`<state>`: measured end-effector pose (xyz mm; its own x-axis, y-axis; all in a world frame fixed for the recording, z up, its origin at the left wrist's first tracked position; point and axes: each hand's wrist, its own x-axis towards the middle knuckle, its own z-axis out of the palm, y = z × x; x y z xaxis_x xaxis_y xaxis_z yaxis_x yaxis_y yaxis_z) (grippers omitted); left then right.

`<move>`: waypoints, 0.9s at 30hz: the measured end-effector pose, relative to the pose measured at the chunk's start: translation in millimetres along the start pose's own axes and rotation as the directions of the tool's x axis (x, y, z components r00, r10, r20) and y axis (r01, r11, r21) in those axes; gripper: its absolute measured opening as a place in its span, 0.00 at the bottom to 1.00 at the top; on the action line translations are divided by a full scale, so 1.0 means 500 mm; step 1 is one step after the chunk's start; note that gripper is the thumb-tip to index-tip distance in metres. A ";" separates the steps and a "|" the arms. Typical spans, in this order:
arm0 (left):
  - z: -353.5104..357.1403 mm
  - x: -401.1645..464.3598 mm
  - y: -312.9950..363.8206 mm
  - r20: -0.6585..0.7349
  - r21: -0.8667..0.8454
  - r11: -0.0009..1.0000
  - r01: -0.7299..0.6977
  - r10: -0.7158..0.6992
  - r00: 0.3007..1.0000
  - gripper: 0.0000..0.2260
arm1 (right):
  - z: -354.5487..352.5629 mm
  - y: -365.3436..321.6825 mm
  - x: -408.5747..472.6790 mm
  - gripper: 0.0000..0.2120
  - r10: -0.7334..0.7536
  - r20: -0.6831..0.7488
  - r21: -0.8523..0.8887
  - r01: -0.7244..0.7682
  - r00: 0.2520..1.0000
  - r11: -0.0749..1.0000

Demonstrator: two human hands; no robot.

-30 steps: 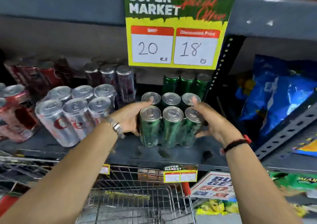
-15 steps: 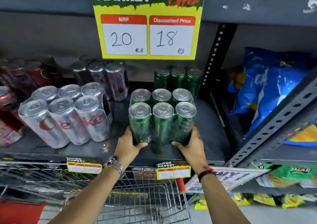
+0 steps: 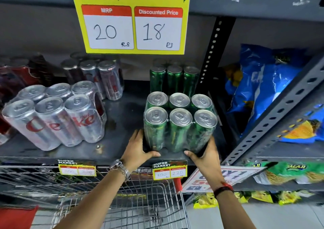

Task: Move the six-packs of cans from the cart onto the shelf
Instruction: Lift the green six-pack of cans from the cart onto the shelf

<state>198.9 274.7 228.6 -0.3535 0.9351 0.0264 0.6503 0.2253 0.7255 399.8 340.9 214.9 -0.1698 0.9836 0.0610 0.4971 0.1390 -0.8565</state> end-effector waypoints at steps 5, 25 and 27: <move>0.006 -0.002 -0.004 -0.050 -0.009 1.000 -0.006 0.005 0.999 0.30 | 0.008 0.004 -0.001 0.33 0.015 -0.004 0.011 -0.015 1.000 1.000; 0.012 -0.005 -0.013 -0.103 -0.024 0.999 -0.036 0.034 0.994 0.28 | 0.004 0.009 0.000 0.34 0.033 0.011 0.043 -0.034 0.999 0.999; 0.011 -0.006 -0.013 -0.107 -0.023 0.999 -0.041 0.038 0.994 0.28 | 0.004 0.006 -0.001 0.34 0.030 0.007 0.041 -0.030 1.000 0.999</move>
<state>199.3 272.1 220.3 -0.3981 0.9085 0.1273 0.6485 0.1806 0.7395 399.9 340.4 211.5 -0.1608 0.9865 0.0321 0.4670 0.1047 -0.8781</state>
